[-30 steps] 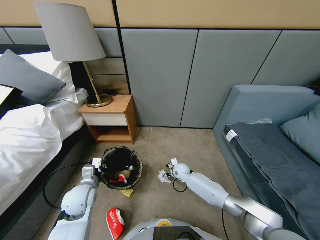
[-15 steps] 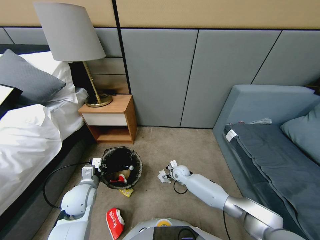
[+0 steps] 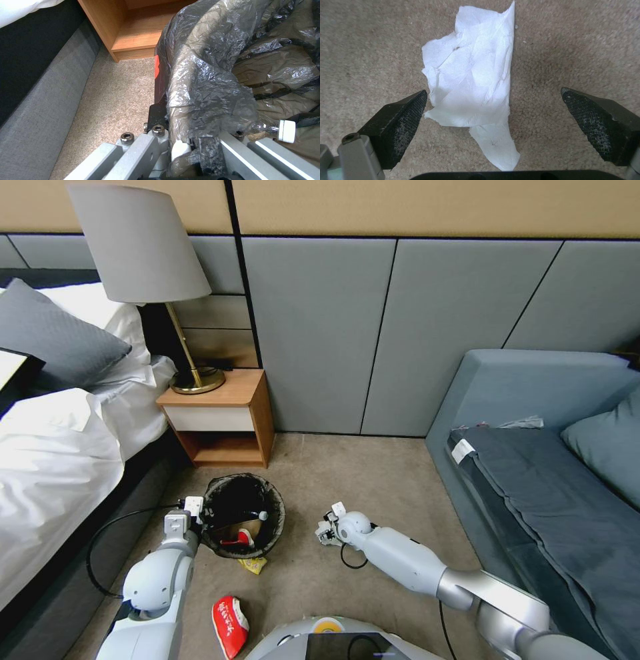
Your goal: Pick up the trash bin, then pick up the garbage from the floor and place it into the trash bin.
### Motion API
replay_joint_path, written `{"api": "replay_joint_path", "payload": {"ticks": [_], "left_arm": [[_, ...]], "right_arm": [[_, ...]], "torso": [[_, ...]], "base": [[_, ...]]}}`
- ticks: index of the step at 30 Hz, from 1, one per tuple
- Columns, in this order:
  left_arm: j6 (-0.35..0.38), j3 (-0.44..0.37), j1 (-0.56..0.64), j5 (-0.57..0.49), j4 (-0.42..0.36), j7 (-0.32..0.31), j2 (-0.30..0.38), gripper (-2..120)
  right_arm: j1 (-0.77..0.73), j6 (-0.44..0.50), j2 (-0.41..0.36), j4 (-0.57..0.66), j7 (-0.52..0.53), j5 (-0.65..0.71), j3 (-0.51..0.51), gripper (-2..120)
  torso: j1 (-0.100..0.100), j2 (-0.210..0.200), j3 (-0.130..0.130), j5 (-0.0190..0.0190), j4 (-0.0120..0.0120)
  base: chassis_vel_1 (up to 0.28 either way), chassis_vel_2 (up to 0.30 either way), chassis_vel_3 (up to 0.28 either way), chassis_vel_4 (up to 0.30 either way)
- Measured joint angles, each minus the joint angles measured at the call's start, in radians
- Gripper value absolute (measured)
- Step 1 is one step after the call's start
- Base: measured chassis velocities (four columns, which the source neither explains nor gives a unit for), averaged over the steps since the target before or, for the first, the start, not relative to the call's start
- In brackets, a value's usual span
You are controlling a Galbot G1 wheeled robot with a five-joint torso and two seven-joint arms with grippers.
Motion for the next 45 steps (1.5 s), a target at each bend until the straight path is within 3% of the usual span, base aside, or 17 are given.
{"api": "replay_joint_path", "payload": {"ticks": [16,31,45], "left_arm": [[0.000,0.002,0.000,0.000,0.000,0.000,0.001,0],[0.000,0.003,-0.005,0.000,0.003,-0.001,-0.003,0],[0.000,0.005,-0.005,0.001,0.013,-0.001,-0.003,0]], "right_arm": [[-0.006,0.000,0.027,-0.073,-0.029,-0.055,0.002,100],[-0.002,-0.001,0.038,-0.065,-0.054,-0.069,-0.013,58],[-0.006,-0.001,0.041,-0.076,-0.083,-0.100,0.000,53]], "torso": [[0.000,0.000,0.000,0.0000,0.0000],[0.000,0.001,0.000,-0.0002,0.0000],[0.000,0.001,0.000,0.0001,0.0000]], "base": [[0.000,0.000,0.000,0.000],[0.000,0.000,0.000,0.000],[0.000,0.000,0.000,0.000]]}}
